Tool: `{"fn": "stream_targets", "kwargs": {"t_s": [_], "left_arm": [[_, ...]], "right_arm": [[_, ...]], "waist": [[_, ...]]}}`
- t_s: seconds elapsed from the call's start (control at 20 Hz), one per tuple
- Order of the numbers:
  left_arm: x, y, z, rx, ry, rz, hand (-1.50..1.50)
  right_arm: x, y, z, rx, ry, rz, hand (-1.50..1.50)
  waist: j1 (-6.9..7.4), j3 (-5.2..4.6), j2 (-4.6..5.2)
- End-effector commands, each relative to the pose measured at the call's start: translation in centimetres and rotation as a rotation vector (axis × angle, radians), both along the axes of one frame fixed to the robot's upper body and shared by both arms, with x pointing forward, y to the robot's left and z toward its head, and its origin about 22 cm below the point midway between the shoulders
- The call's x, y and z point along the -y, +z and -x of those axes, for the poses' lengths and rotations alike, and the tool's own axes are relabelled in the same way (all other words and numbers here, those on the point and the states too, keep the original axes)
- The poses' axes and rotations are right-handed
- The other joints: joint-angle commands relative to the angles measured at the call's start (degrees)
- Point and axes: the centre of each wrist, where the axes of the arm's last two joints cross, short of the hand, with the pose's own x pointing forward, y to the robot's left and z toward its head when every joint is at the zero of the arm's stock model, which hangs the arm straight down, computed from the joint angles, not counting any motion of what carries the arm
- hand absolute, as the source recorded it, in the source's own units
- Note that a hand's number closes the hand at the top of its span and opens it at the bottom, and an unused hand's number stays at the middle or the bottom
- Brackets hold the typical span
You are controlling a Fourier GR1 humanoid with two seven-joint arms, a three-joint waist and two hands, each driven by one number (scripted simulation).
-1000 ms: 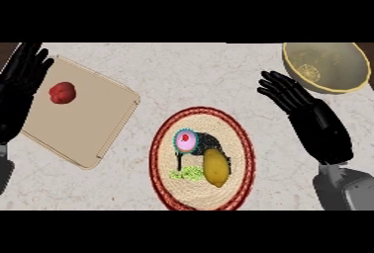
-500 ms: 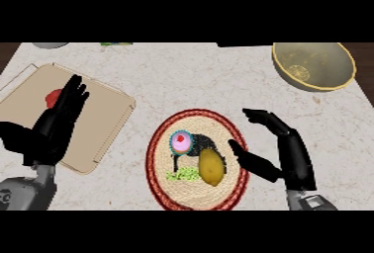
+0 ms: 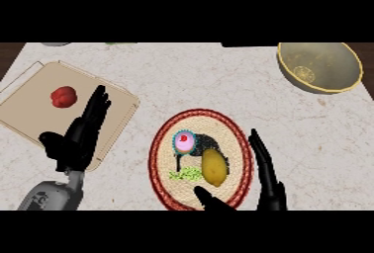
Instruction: Pick the lemon from the placemat and place it in the bowl
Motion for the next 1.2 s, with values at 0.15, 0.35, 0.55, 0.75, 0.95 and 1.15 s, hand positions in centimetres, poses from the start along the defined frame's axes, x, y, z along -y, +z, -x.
{"fn": "stream_targets", "kwargs": {"t_s": [0.15,0.35,0.55,0.75,0.95,1.15], "left_arm": [[1.6,-0.2,-0.2,0.013,-0.015,0.004,0.00],[1.5,0.2,0.2,0.024,-0.037,-0.003,0.00],[1.9,0.2,-0.5,0.020,-0.022,0.002,0.00],[1.7,0.0,-1.1,0.012,-0.054,0.010,0.00],[1.5,-1.1,0.0,0.027,-0.027,0.009,0.00],[2.4,-1.3,0.6,0.020,-0.027,0.007,0.00]], "right_arm": [[0.0,4.7,1.9,-0.140,-0.138,0.100,-1.50],[-1.3,6.2,1.0,-0.304,-0.103,0.116,-1.50],[-1.3,6.1,0.6,-0.478,-0.102,0.149,-1.50],[-1.4,8.0,-1.2,-0.588,-0.090,0.166,-1.50],[-0.9,7.9,-2.3,-0.671,-0.083,0.172,-1.50],[-2.4,5.8,-1.0,-0.660,-0.032,0.164,-1.50]], "waist": [[0.85,-0.05,0.24],[2.09,0.08,0.45],[1.89,0.16,0.48],[2.07,0.17,0.58],[2.12,0.18,0.51],[1.90,0.20,0.39]]}}
